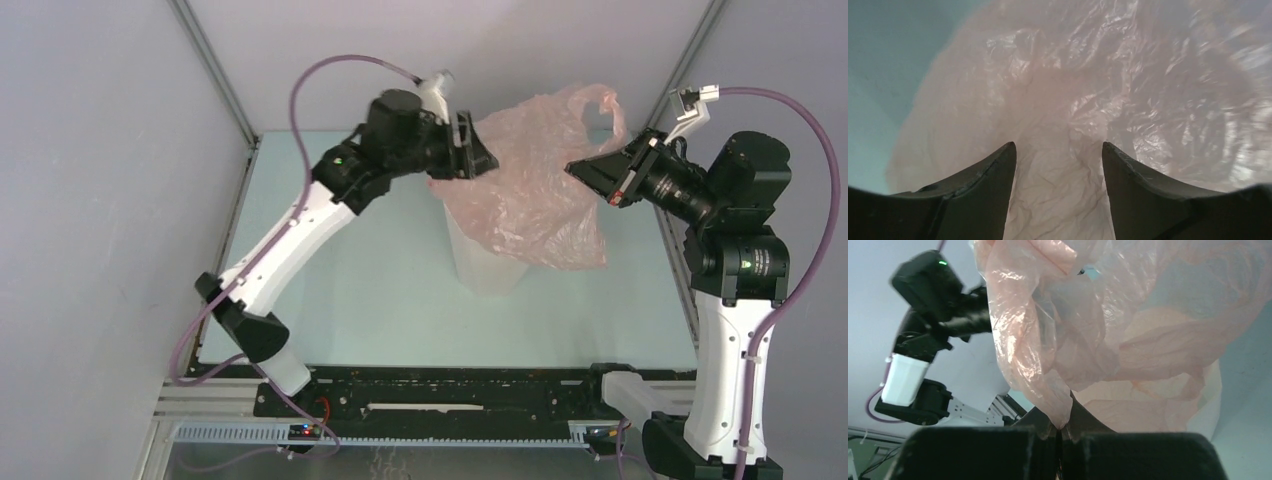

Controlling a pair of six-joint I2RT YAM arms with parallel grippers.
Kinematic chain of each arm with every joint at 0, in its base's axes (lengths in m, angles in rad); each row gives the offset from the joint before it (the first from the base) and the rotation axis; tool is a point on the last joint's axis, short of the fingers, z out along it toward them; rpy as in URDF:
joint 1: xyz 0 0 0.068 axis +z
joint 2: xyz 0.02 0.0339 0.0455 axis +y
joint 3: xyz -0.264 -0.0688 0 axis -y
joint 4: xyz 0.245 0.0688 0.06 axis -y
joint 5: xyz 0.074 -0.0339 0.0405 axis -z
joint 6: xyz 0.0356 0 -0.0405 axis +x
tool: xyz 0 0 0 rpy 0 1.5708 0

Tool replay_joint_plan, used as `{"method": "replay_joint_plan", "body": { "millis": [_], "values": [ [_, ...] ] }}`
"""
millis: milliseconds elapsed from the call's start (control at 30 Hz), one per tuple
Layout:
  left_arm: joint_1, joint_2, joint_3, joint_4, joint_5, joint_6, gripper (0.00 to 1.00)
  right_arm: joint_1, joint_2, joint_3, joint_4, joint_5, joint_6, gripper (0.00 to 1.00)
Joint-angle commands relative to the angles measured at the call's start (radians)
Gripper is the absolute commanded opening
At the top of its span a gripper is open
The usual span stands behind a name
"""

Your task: Put the trash bags into the trash bin

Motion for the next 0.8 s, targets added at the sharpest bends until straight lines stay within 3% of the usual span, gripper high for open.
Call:
{"method": "replay_joint_plan", "body": {
  "millis": [0,133,333,433,767],
  "values": [
    [-0.112,0.045,0.027,-0.105,-0.036,0.133,0.68,0.030,-0.012,-0.011,0.097,-0.024,0.046,0.00],
    [-0.142,0.160,0.084,-0.274,-0.117,0.234,0.63,0.119,0.042,0.022,0.107,0.008,0.038,0.00],
    [-0.165,0.269,0.132,-0.280,-0.086,0.194,0.63,0.288,0.112,0.011,0.107,0.114,-0.003,0.00],
    [-0.170,0.291,0.160,-0.308,-0.086,0.177,0.64,0.305,0.130,-0.005,0.070,0.168,-0.030,0.00],
    [-0.155,0.139,0.235,-0.347,-0.117,0.163,0.87,0.253,0.113,0.002,0.016,0.209,-0.079,0.00]
  ]
}}
